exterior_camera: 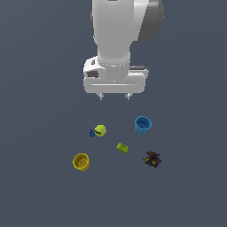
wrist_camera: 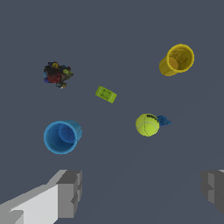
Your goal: Pick up a designated object from a clutter of objects.
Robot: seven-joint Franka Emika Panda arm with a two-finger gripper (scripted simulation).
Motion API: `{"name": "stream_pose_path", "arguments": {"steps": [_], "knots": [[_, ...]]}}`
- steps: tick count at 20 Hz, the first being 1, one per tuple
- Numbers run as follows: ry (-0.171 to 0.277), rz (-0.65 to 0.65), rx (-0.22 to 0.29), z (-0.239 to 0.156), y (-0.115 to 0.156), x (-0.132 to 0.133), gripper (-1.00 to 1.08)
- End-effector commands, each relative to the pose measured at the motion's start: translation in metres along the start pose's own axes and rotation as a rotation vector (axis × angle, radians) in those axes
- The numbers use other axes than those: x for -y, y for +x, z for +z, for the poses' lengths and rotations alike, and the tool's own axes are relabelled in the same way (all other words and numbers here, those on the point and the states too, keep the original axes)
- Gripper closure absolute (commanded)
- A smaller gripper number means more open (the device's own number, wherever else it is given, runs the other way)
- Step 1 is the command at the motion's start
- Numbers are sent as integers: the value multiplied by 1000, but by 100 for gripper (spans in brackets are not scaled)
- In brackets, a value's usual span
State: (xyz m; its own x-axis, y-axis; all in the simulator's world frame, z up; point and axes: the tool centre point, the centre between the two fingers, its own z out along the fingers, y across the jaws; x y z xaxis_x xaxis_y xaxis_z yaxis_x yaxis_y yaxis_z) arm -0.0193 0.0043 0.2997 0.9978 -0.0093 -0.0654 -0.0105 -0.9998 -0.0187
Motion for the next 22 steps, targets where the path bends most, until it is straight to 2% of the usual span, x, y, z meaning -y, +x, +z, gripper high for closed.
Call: {"name": "stream_pose_path", "arguments": {"steps": [1,10,22], "knots": [[0,0,0,0,0,0,-92],[-6,9,-1,-2,-3,-26,-92],[-6,-31,-6,17,2,-31,-92]]}}
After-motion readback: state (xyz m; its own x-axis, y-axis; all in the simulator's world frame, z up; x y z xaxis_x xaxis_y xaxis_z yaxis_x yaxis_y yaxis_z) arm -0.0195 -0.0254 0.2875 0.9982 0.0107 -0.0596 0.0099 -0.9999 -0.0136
